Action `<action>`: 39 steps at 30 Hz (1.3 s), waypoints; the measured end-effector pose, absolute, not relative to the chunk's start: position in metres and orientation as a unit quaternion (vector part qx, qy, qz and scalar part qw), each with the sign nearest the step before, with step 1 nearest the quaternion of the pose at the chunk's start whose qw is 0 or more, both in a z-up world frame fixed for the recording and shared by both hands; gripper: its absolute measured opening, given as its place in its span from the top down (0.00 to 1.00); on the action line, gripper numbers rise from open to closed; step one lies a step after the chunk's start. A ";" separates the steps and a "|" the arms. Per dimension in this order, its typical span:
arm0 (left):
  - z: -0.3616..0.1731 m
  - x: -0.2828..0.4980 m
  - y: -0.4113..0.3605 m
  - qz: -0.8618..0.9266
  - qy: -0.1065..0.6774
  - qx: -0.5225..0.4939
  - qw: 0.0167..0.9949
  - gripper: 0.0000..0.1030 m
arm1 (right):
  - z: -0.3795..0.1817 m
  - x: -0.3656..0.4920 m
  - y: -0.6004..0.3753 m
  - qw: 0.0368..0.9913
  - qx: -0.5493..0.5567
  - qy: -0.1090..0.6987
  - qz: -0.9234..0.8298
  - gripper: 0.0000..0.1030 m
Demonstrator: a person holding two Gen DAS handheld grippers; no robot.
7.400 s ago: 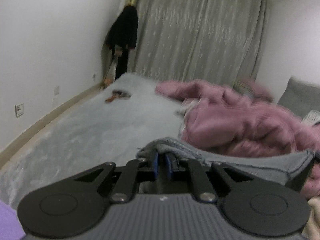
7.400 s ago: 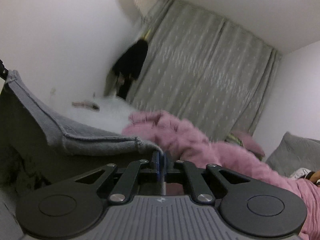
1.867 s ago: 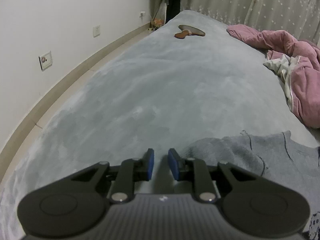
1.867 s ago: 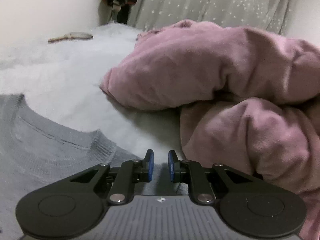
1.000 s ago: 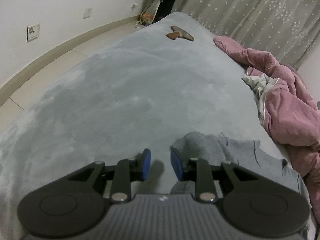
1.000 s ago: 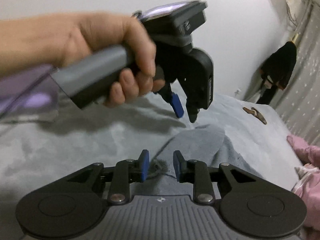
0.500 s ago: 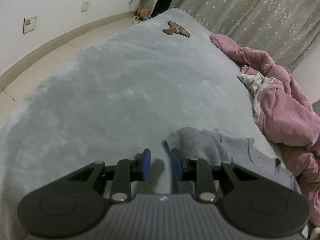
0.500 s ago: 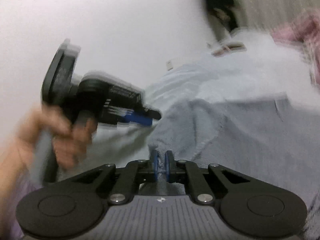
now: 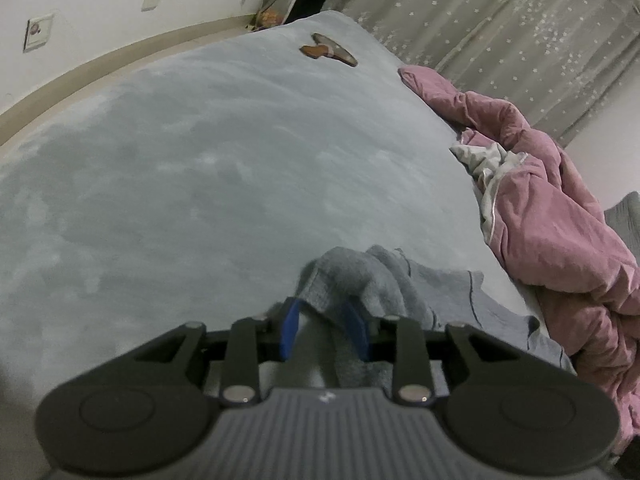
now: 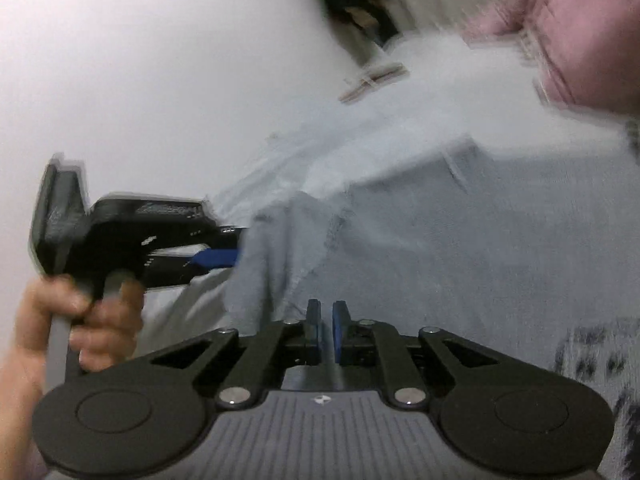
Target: Fold clothes
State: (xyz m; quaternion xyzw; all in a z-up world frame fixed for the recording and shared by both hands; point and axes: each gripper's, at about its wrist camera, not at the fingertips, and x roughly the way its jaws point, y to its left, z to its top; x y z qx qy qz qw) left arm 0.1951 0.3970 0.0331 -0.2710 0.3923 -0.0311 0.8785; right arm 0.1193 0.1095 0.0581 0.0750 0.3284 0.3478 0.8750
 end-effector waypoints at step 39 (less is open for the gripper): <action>0.036 0.184 0.440 -0.030 0.401 -0.395 0.826 0.66 | 0.063 0.096 0.184 0.898 -0.065 0.227 0.371 0.95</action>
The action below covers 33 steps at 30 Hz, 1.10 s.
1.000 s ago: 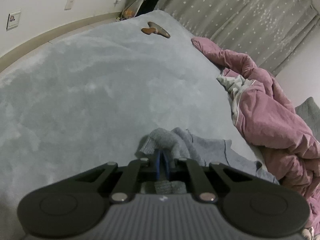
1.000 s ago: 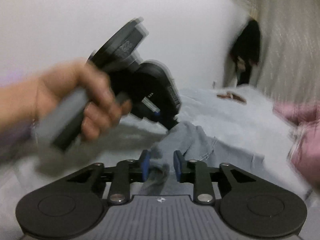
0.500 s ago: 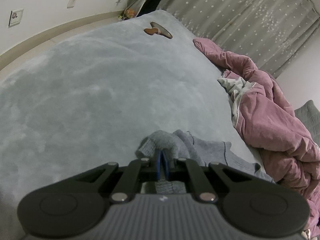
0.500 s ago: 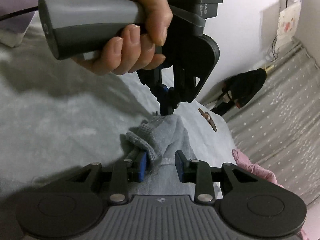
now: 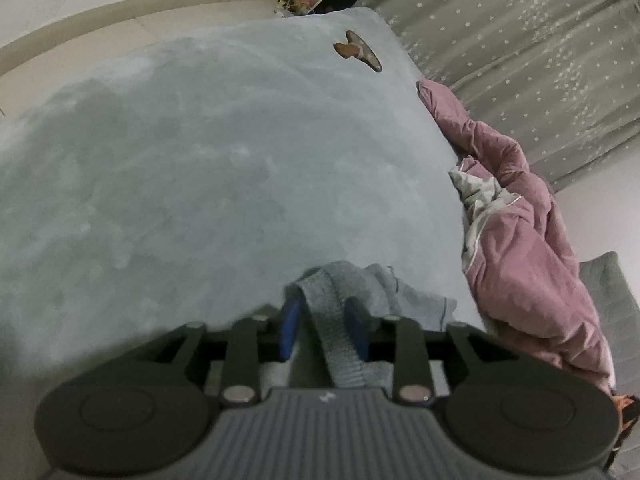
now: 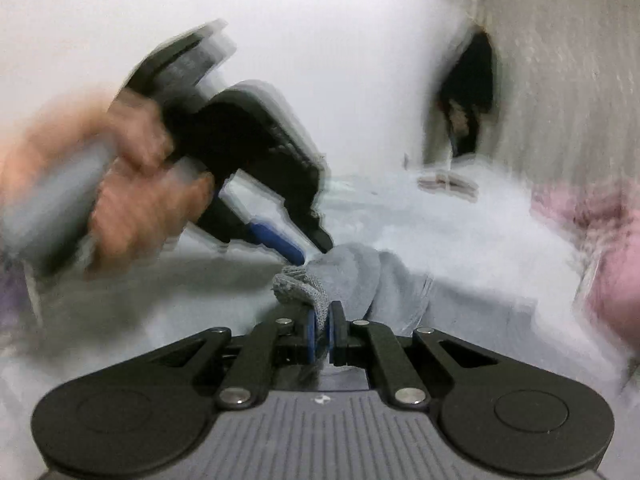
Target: Fold clothes
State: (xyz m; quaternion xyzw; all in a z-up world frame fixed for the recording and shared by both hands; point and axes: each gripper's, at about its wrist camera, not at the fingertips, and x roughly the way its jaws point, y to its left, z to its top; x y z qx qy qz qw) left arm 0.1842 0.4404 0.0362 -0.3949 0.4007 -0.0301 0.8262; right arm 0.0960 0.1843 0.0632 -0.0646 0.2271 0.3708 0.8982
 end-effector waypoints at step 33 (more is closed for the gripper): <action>0.039 0.175 0.425 -0.023 0.385 -0.380 0.841 0.95 | 0.055 0.107 0.182 0.869 0.102 0.275 0.399 0.91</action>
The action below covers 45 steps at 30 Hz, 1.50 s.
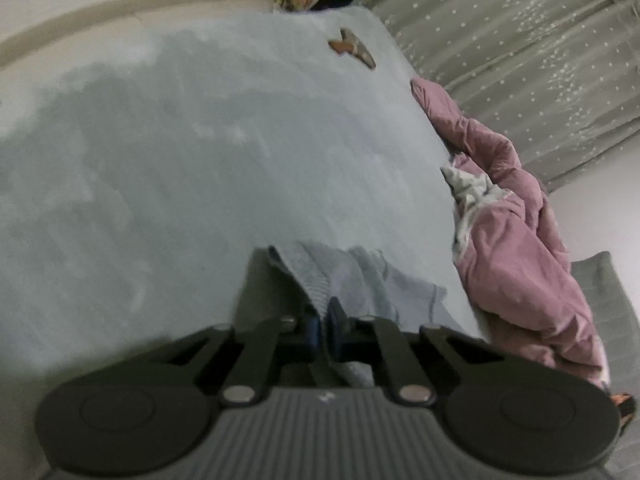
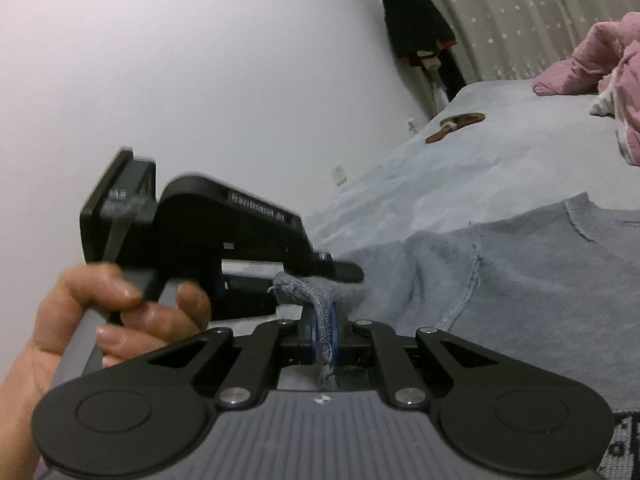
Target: Fold clothes
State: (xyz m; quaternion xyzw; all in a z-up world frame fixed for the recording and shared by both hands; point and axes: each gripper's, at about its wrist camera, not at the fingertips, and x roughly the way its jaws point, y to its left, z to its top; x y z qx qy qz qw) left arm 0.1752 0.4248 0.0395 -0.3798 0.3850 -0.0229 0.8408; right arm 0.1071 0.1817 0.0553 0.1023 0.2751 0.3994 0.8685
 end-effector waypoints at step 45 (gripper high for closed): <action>0.035 0.176 0.443 0.019 0.424 -0.248 0.871 0.95 | 0.045 0.265 0.215 0.856 -0.235 0.302 0.347 0.58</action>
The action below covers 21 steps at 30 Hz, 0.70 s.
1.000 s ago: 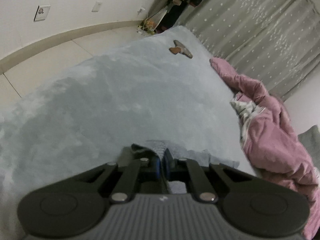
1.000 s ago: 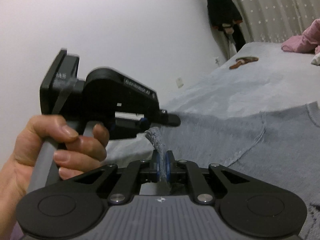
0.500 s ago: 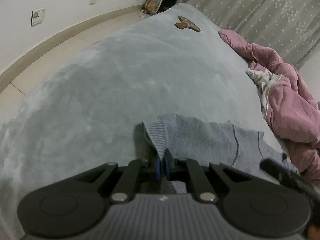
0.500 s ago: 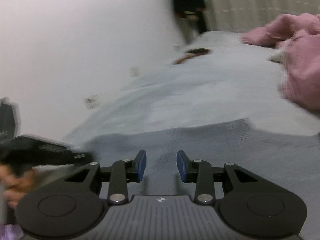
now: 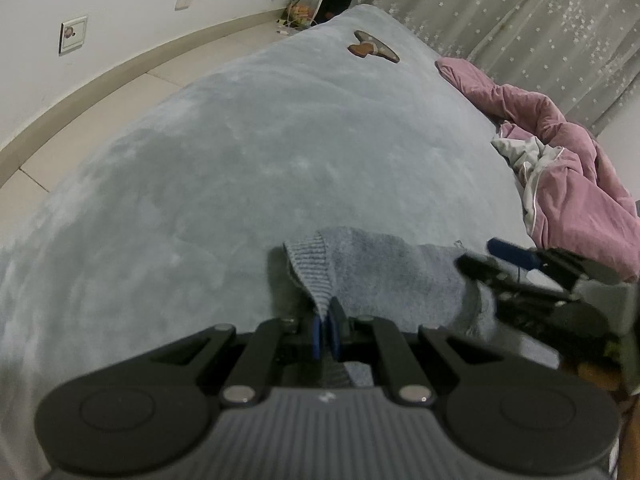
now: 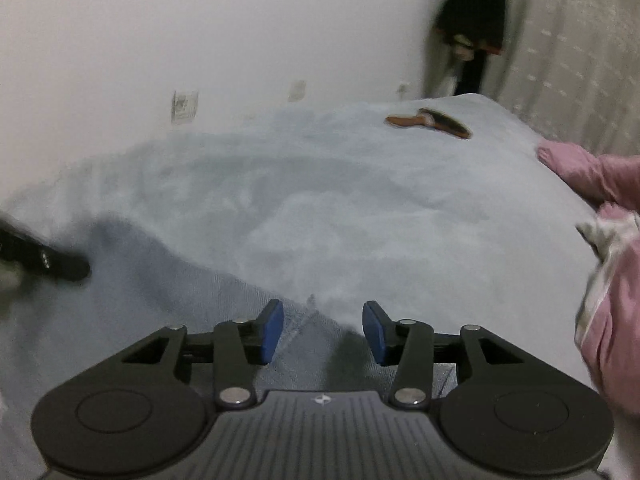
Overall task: Fold clothes
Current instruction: 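Open the right gripper and move it beside the left gripper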
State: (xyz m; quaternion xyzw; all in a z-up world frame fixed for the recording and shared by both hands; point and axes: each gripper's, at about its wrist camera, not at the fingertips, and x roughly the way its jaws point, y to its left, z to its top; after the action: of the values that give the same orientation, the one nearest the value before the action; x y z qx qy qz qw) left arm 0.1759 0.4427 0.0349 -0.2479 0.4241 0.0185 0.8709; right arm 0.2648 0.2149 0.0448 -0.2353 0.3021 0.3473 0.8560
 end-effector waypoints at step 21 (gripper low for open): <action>0.057 0.174 0.432 0.060 0.347 -0.239 0.905 0.95 | 0.043 0.258 0.242 0.918 -0.265 0.170 0.240 0.93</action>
State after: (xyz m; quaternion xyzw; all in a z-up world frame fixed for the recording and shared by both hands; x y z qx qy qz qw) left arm 0.1736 0.4323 0.0574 -0.2394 0.3471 0.0595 0.9048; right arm 0.2585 0.2417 0.0430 -0.2653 0.1700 0.2403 0.9181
